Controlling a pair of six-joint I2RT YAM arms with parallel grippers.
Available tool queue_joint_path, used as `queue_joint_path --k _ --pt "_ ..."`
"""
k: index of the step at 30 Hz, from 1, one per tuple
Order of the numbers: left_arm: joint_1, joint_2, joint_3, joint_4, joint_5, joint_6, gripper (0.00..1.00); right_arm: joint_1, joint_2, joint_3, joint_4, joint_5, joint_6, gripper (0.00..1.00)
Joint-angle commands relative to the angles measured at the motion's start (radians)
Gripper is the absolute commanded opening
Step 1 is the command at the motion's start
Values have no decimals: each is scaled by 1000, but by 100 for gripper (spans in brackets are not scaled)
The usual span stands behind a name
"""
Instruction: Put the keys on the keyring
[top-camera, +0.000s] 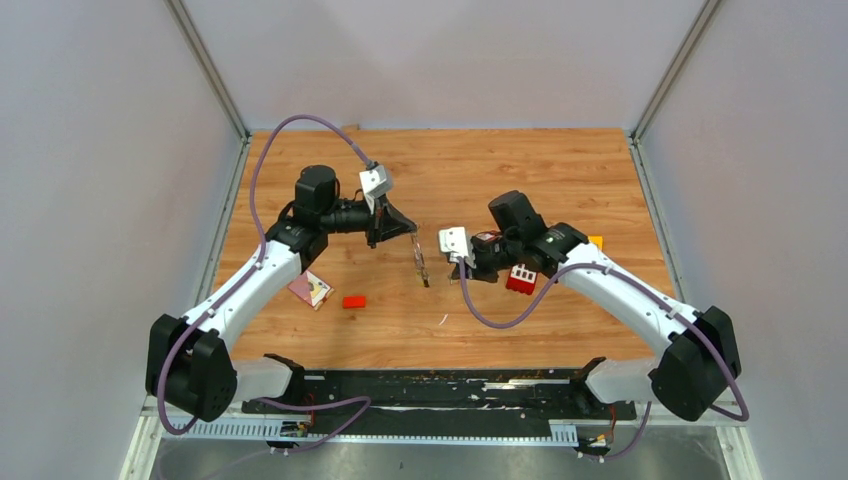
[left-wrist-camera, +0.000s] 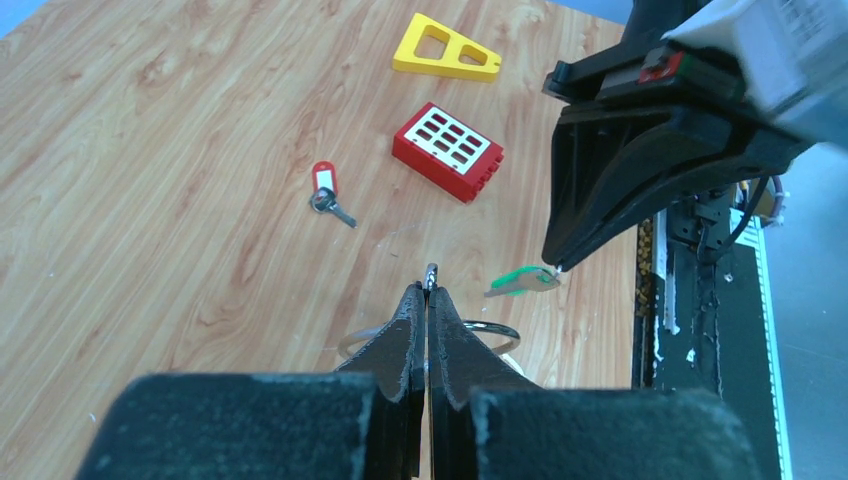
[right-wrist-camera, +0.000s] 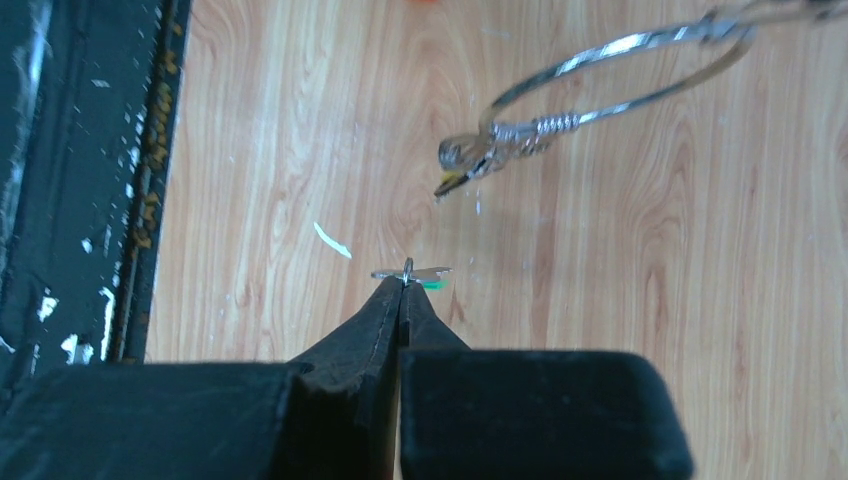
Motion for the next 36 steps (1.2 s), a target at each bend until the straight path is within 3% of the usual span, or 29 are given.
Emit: queue_joint_path --k 1,9,21,36 --pt "-3 -28 11 23 -24 16 0 -5 37 -32 -56 146 -63 0" --pt "-3 -18 18 -3 -63 28 0 53 75 -146 14 368 -68 0" --pt "-3 -13 22 -23 -70 45 0 203 264 -137 73 439 -54 0" --pt "-4 -14 18 -22 -54 49 0 215 309 -130 115 458 -57 7"
